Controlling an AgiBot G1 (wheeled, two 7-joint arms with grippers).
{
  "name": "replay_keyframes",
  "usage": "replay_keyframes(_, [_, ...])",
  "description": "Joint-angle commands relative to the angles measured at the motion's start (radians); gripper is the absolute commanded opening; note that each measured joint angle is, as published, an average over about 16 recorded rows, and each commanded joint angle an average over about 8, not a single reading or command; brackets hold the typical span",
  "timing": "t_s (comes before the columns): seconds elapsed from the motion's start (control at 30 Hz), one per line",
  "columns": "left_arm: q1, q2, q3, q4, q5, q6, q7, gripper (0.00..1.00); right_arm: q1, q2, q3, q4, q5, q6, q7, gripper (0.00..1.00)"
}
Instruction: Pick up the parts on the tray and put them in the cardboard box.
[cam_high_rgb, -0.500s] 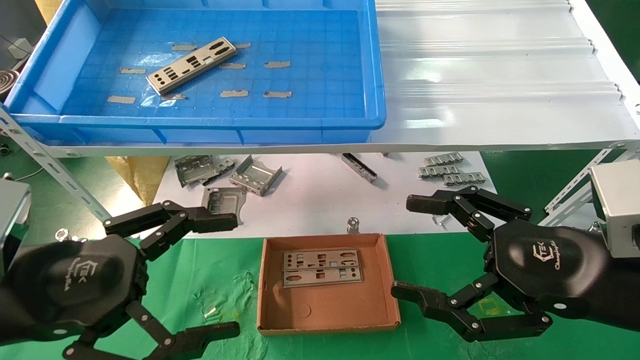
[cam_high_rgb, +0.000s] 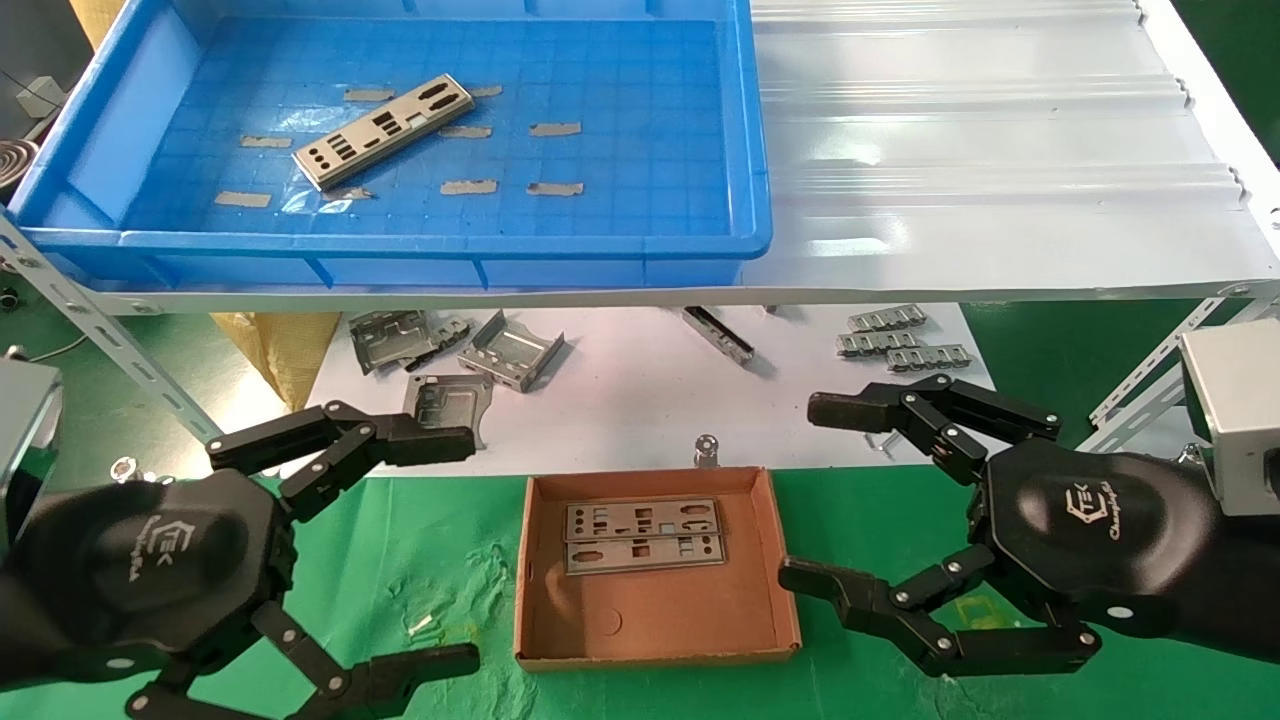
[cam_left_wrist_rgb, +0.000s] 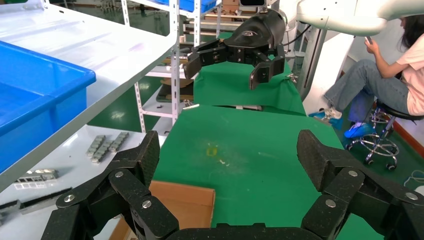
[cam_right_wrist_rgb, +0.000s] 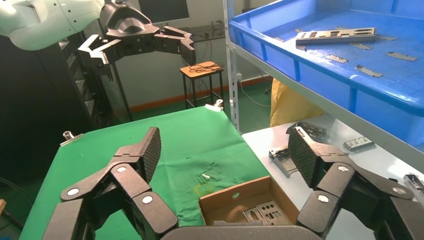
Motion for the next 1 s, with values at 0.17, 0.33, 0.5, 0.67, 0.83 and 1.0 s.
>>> replay_keyframes(0.17, [0.0,0.0,0.0,0.0,0.0,0.0,0.0,1.0,0.0,0.0,0.0,0.0,0.0,0.0,0.0,0.0])
replay_keyframes(0.33, [0.0,0.0,0.0,0.0,0.0,0.0,0.0,1.0,0.0,0.0,0.0,0.0,0.0,0.0,0.0,0.0])
replay_keyframes(0.5, [0.0,0.0,0.0,0.0,0.0,0.0,0.0,1.0,0.0,0.0,0.0,0.0,0.0,0.0,0.0,0.0])
replay_keyframes(0.67, [0.0,0.0,0.0,0.0,0.0,0.0,0.0,1.0,0.0,0.0,0.0,0.0,0.0,0.0,0.0,0.0])
replay_keyframes(0.83, [0.0,0.0,0.0,-0.001,0.0,0.0,0.0,1.0,0.0,0.0,0.0,0.0,0.0,0.0,0.0,0.0])
replay_keyframes(1.0, [-0.006,-0.003,-0.001,-0.003,0.006,-0.003,0.003,1.0,0.0,0.0,0.0,0.0,0.0,0.0,0.0,0.0])
